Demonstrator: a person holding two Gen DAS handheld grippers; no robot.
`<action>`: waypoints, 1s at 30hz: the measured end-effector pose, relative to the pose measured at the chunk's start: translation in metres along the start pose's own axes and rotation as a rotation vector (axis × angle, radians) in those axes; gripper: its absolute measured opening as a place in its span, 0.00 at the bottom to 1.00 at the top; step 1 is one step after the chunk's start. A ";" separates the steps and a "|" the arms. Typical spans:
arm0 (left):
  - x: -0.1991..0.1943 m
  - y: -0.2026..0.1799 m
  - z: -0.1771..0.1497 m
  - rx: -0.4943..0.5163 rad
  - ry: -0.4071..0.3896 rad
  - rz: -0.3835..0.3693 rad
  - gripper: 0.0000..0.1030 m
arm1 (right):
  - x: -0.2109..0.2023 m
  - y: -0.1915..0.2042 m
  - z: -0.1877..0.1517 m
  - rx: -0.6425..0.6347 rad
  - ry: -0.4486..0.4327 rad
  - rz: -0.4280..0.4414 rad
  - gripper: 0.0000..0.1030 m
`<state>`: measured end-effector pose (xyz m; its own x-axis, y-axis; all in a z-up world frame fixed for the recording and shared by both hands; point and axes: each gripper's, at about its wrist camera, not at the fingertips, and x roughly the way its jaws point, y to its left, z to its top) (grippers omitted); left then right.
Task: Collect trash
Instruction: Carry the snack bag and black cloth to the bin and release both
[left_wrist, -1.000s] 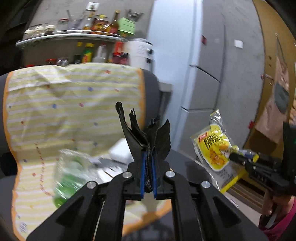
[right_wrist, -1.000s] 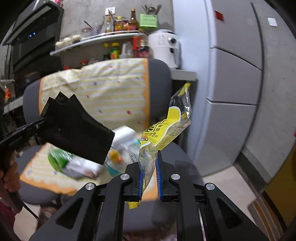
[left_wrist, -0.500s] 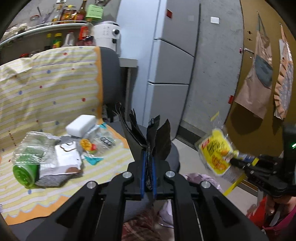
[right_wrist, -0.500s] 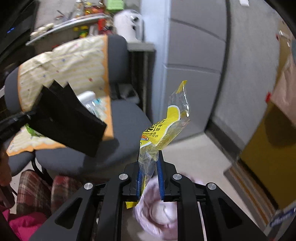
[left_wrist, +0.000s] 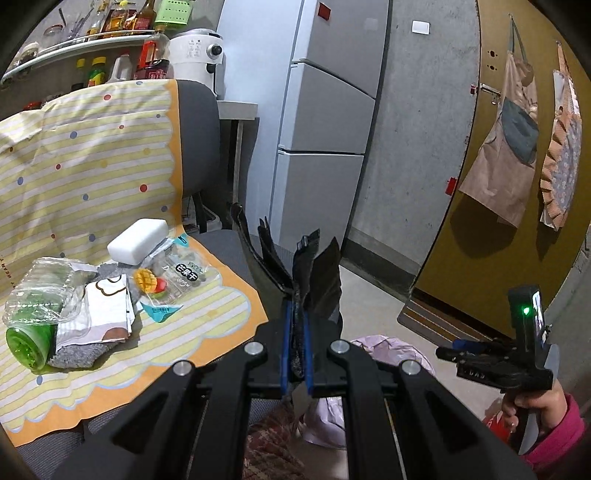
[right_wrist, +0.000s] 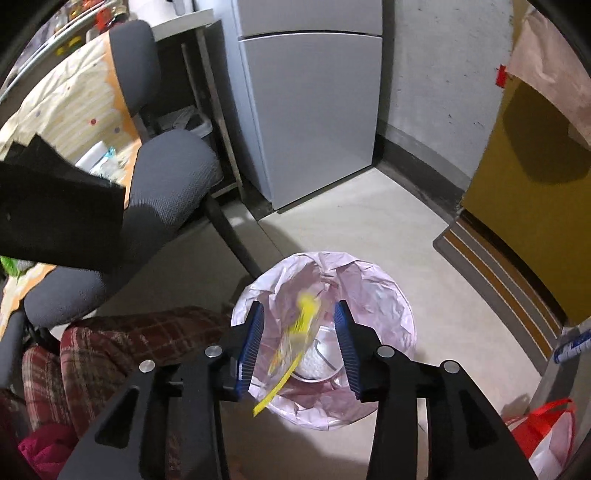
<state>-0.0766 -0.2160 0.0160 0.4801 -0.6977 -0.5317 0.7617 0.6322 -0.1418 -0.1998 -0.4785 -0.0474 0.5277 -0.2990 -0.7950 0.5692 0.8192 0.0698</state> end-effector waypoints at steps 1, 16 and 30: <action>0.000 0.000 0.000 0.000 0.001 -0.005 0.04 | -0.003 -0.005 0.001 0.009 -0.016 0.007 0.40; 0.050 -0.073 -0.004 0.132 0.094 -0.199 0.04 | -0.082 -0.022 0.022 0.067 -0.288 0.024 0.40; 0.124 -0.126 -0.030 0.248 0.260 -0.283 0.47 | -0.069 -0.054 0.018 0.148 -0.263 0.007 0.40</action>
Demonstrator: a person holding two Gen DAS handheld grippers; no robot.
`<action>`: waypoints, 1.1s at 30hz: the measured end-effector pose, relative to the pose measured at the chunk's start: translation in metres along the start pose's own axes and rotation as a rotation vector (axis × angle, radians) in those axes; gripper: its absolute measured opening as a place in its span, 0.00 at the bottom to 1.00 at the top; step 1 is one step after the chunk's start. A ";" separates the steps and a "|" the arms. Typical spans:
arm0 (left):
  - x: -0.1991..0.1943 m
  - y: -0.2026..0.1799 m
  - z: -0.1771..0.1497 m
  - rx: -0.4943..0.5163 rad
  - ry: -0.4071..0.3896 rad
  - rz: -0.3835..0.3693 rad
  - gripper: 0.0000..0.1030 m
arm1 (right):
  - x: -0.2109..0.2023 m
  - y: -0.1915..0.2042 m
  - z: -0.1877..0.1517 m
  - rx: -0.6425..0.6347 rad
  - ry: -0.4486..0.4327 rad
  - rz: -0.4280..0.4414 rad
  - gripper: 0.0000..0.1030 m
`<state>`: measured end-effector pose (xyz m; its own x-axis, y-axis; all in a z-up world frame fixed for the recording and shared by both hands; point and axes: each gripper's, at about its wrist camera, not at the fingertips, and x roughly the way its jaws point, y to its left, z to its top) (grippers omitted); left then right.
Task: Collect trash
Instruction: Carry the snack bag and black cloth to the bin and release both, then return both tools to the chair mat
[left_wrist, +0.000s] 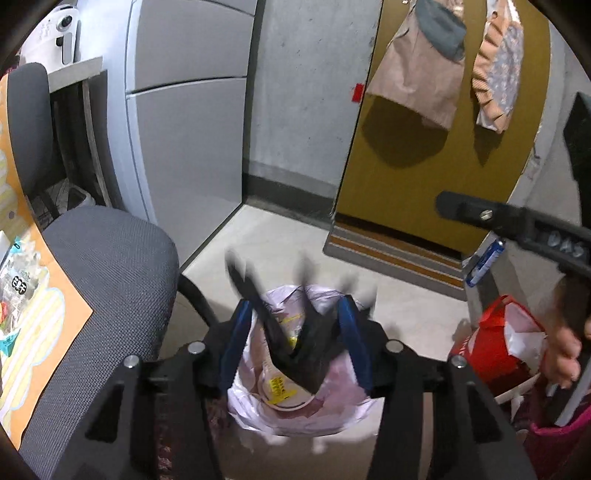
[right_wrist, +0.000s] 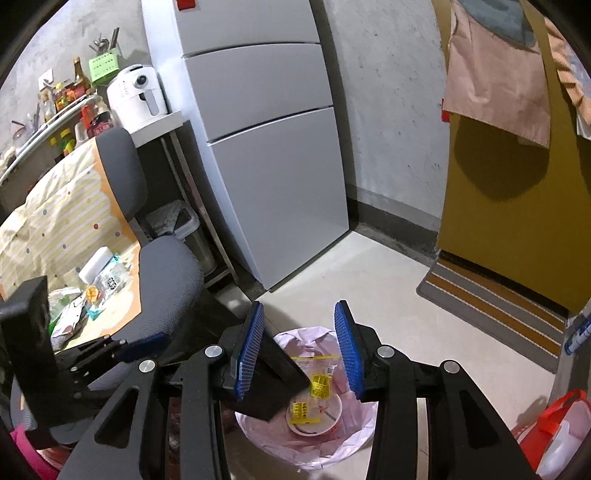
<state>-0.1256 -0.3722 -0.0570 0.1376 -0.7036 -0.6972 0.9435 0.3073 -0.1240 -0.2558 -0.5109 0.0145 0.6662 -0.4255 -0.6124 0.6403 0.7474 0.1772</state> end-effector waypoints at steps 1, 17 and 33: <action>0.002 0.004 -0.002 -0.005 0.009 0.012 0.47 | 0.002 0.001 0.000 -0.002 0.005 0.000 0.40; -0.097 0.091 -0.059 -0.181 -0.071 0.296 0.47 | 0.011 0.087 0.000 -0.127 0.032 0.133 0.40; -0.211 0.196 -0.109 -0.432 -0.177 0.605 0.68 | 0.042 0.230 -0.008 -0.350 0.115 0.319 0.43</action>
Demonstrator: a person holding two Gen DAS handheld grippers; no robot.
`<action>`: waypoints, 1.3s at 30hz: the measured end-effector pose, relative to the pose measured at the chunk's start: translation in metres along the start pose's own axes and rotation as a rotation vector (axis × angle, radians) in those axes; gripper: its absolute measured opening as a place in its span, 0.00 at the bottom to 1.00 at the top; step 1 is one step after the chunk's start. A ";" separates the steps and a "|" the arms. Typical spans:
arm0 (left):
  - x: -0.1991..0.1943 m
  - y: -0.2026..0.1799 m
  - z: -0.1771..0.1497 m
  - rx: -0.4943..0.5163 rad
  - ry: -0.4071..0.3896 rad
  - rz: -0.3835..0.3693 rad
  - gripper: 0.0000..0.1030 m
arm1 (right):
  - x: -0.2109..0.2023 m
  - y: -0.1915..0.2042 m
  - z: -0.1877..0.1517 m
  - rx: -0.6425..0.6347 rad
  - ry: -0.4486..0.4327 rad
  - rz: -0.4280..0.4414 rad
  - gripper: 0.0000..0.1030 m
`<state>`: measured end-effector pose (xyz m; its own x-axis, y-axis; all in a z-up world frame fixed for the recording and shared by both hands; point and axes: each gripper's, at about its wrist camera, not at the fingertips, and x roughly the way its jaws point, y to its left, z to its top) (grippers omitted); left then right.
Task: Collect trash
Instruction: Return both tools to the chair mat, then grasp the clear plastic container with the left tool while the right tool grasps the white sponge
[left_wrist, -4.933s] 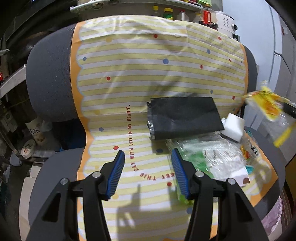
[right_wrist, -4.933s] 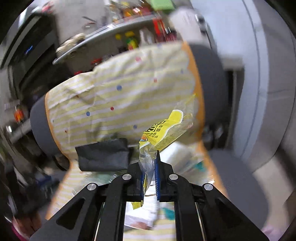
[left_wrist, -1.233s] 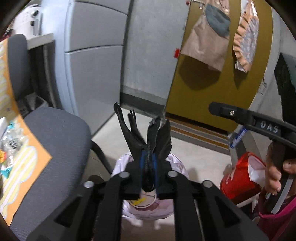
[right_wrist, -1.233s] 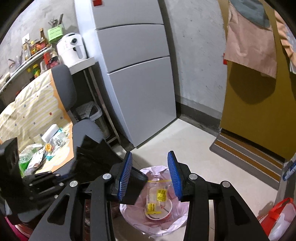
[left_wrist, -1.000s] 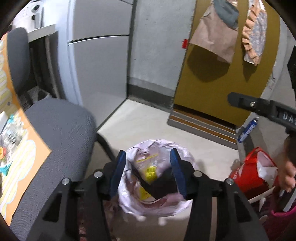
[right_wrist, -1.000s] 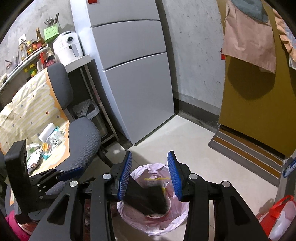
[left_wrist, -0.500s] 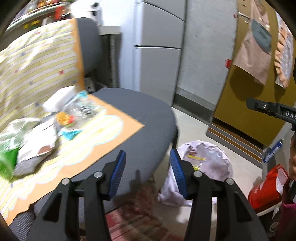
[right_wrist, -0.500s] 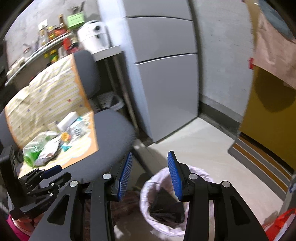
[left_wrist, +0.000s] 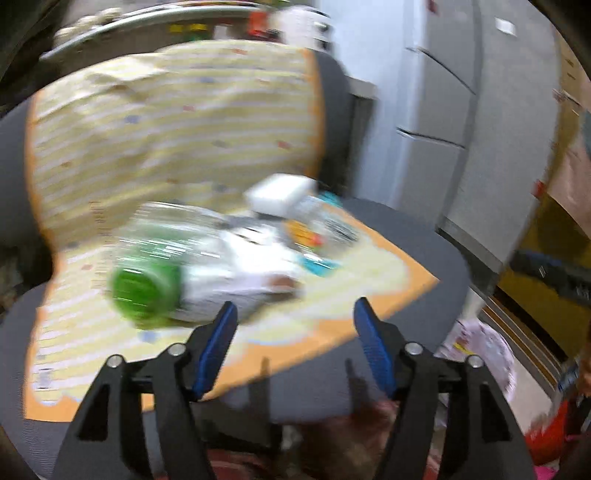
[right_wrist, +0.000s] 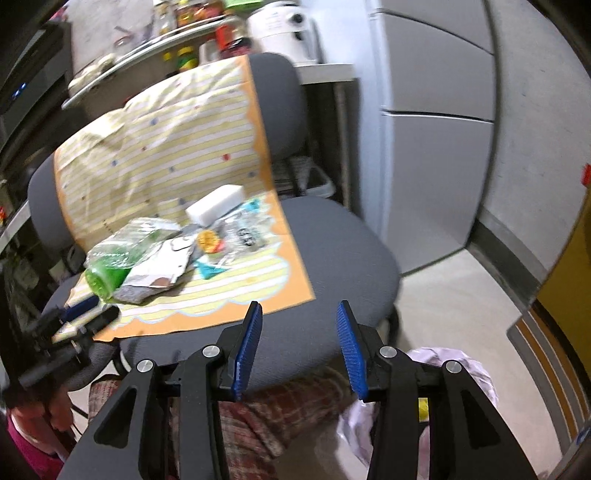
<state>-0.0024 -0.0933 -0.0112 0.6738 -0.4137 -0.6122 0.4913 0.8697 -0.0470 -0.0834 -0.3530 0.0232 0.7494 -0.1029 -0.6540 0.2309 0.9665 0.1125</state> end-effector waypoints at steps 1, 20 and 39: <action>-0.003 0.011 0.004 -0.017 -0.018 0.026 0.70 | 0.002 0.005 0.001 -0.009 0.002 0.007 0.43; 0.073 0.033 0.028 0.368 0.103 0.332 0.86 | 0.038 0.015 0.020 -0.007 0.039 0.028 0.46; 0.046 0.147 0.068 -0.191 0.014 0.318 0.18 | 0.049 0.023 0.018 -0.021 0.062 0.038 0.46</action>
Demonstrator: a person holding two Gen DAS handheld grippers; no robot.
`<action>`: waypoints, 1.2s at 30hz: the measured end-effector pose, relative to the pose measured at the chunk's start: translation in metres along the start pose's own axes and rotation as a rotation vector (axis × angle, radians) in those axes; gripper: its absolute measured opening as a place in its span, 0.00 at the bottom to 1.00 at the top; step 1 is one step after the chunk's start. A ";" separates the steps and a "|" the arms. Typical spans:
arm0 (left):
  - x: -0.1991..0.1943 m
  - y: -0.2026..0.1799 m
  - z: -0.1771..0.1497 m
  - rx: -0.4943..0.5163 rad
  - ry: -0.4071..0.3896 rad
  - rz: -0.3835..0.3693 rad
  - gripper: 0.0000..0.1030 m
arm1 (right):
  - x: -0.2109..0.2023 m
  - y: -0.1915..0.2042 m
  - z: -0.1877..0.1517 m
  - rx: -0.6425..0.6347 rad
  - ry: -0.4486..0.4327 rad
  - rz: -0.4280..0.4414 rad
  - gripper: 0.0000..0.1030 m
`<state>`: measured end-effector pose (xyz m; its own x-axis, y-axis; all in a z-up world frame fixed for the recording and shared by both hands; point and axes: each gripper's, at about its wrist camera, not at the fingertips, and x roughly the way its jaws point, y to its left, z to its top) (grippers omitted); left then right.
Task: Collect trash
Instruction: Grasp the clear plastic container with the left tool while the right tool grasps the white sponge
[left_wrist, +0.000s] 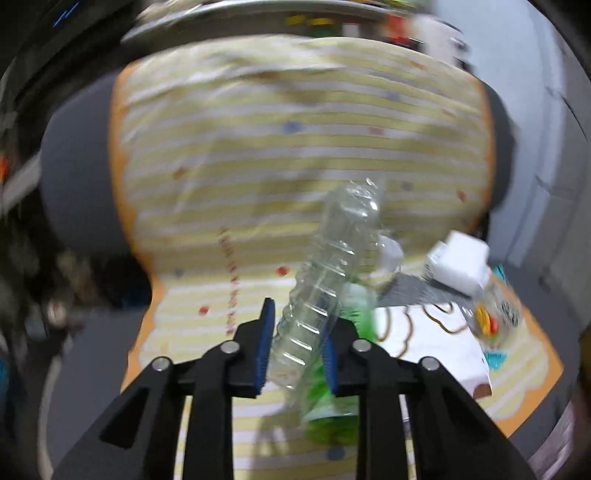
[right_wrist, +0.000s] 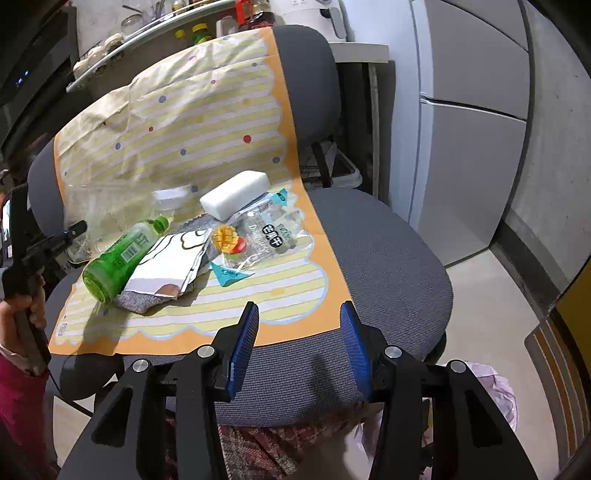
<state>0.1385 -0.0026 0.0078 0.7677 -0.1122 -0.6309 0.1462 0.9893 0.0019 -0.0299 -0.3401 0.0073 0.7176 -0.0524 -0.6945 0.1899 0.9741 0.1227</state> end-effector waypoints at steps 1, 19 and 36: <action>0.001 0.009 -0.002 -0.030 0.007 -0.007 0.18 | 0.002 0.003 0.000 -0.006 0.004 0.004 0.46; -0.013 0.056 -0.045 -0.234 0.010 -0.066 0.12 | 0.039 0.069 0.022 -0.142 0.003 0.067 0.46; -0.027 0.018 -0.008 -0.260 -0.135 -0.155 0.12 | 0.158 0.108 0.088 -0.236 -0.014 0.043 0.45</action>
<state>0.1152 0.0186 0.0184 0.8270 -0.2579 -0.4996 0.1173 0.9481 -0.2954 0.1629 -0.2626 -0.0273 0.7309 -0.0108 -0.6824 -0.0018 0.9998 -0.0179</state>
